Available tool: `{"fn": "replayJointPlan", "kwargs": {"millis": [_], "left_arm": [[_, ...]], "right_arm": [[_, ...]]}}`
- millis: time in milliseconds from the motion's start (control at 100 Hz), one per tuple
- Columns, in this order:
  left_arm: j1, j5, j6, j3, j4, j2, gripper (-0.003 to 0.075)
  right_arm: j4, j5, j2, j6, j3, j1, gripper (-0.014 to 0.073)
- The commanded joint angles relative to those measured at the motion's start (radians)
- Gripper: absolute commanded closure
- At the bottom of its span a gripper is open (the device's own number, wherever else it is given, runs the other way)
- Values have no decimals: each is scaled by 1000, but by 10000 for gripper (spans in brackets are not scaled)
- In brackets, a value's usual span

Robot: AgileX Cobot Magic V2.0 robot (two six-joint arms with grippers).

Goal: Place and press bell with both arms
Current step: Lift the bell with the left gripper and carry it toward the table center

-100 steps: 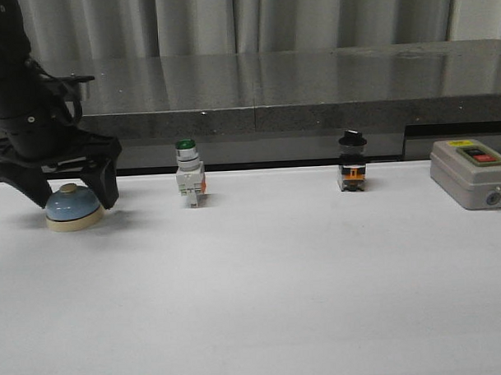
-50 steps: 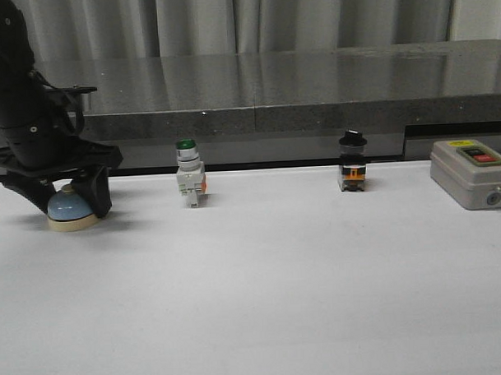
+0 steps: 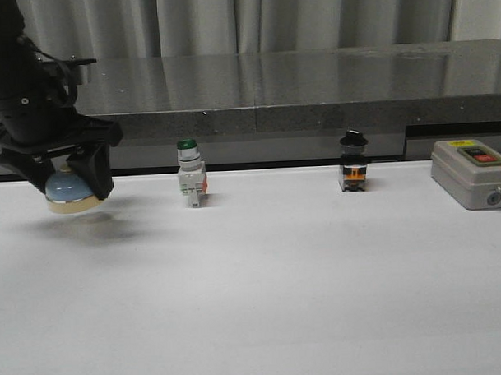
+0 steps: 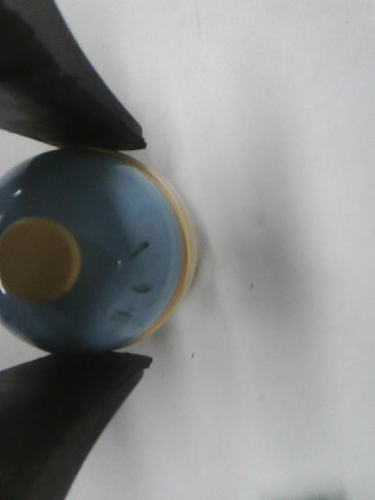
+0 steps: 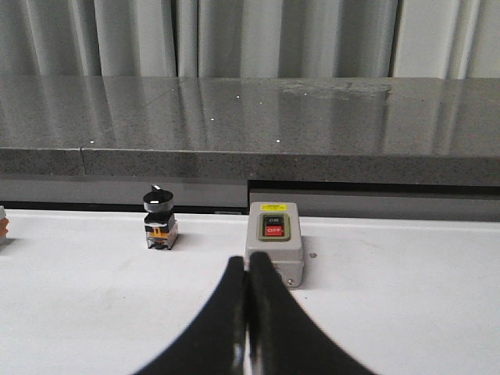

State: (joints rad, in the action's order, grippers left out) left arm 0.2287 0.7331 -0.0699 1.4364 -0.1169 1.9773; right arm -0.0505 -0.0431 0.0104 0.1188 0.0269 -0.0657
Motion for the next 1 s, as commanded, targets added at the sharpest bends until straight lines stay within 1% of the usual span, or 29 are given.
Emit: {"fn": "replayJointPlan", "kwargs": {"millis": [0, 130, 520, 630, 770, 840, 850, 880, 920, 930, 950, 970, 980, 990], "left_arm": [[36, -42, 3, -7, -16, -99, 440], [107, -42, 3, -38, -16, -130, 440], [348, -82, 3, -37, -66, -115, 440], [392, -85, 3, -37, -66, -87, 440], [418, -85, 3, -37, -70, -65, 430], [420, -85, 3, -37, -70, -65, 384], [420, -85, 3, -37, -72, -65, 361], [420, -85, 3, -37, -74, -65, 334], [420, -85, 3, -37, -76, -65, 266], [420, -85, 3, -37, -76, -65, 266], [420, -85, 3, -37, -76, -65, 230], [420, -85, 3, -37, -76, -65, 206], [420, -85, 3, -37, -76, -65, 206], [420, -85, 3, -37, -76, -65, 187]], "right_arm": [[-10, 76, -3, 0, -1, 6, 663], [-10, 76, -3, 0, -1, 6, 663], [-10, 76, -3, 0, -1, 6, 663], [-10, 76, -3, 0, -1, 6, 663], [-10, 76, -3, 0, -1, 6, 663], [-10, 76, -3, 0, -1, 6, 663], [-10, 76, -3, 0, -1, 6, 663], [-10, 76, -3, 0, -1, 6, 663], [-10, 76, -3, 0, -1, 6, 663], [-10, 76, -3, 0, -1, 6, 663], [-10, 76, -3, 0, -1, 6, 663], [-10, 76, -3, 0, -1, 6, 663], [-10, 76, -3, 0, -1, 6, 663], [-10, 76, -3, 0, -1, 6, 663]]}}
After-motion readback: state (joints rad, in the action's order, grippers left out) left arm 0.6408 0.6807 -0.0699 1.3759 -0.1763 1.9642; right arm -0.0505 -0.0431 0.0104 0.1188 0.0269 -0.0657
